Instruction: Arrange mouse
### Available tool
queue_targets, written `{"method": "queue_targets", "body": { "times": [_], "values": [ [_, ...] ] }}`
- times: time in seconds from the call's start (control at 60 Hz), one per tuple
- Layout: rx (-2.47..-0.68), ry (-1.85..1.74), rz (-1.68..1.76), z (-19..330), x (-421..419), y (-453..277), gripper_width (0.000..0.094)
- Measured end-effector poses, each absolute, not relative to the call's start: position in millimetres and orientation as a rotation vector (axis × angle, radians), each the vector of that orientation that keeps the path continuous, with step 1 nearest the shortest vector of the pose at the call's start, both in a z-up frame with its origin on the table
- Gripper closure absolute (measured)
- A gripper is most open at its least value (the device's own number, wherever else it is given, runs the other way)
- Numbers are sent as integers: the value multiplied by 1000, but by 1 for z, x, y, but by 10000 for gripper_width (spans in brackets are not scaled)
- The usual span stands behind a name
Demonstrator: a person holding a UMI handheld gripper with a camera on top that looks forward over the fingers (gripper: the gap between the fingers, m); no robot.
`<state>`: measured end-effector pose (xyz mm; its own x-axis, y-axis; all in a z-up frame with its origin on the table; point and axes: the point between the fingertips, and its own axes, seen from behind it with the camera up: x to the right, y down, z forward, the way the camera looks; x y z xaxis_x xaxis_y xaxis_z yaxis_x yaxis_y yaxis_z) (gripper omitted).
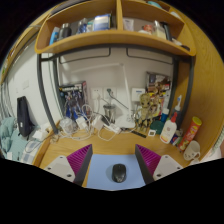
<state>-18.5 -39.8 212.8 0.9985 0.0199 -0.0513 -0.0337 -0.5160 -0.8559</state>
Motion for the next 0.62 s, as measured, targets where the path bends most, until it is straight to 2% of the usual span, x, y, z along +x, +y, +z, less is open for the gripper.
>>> {"method": "queue_targets", "body": {
  "times": [0.117, 0.267, 0.617],
  "values": [
    [-2092, 26, 94, 245, -26, -59, 81],
    [-2059, 21, 126, 266, -36, -74, 80],
    [-2085, 23, 110, 250, -38, -84, 86]
  ]
}}
